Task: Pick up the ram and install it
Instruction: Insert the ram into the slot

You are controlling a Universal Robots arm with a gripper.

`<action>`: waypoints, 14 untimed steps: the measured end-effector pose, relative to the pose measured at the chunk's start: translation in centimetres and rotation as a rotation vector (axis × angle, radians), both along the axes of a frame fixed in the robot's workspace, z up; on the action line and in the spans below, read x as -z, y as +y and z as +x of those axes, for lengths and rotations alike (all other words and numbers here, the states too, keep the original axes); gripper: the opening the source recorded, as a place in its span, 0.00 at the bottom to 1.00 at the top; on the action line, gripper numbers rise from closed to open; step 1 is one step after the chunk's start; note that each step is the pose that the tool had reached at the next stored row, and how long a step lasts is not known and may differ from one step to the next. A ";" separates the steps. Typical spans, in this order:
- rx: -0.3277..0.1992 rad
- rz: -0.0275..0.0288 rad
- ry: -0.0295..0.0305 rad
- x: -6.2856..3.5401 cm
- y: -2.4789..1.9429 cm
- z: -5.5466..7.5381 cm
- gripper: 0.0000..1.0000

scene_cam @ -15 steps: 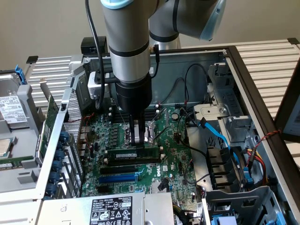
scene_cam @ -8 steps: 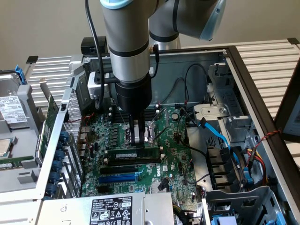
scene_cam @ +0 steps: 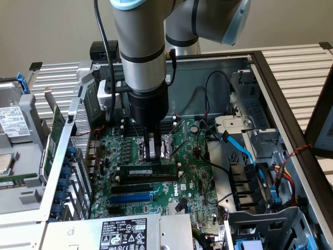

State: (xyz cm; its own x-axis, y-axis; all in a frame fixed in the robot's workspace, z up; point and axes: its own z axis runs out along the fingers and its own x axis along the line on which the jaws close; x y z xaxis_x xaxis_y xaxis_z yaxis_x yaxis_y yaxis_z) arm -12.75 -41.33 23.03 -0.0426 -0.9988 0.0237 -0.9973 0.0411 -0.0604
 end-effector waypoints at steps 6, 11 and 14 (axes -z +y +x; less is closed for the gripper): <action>0.000 0.0002 -0.0047 0.01 0.02 -0.1 0.12; 0.000 0.0000 -0.0068 0.00 0.02 -0.2 0.12; 0.000 0.0000 -0.0082 0.00 0.03 -0.3 0.12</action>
State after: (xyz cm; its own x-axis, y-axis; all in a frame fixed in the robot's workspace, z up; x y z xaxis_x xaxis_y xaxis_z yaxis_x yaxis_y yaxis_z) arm -13.01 -41.31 23.03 -0.0431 -0.9988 0.0233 -0.9968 0.0414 -0.0686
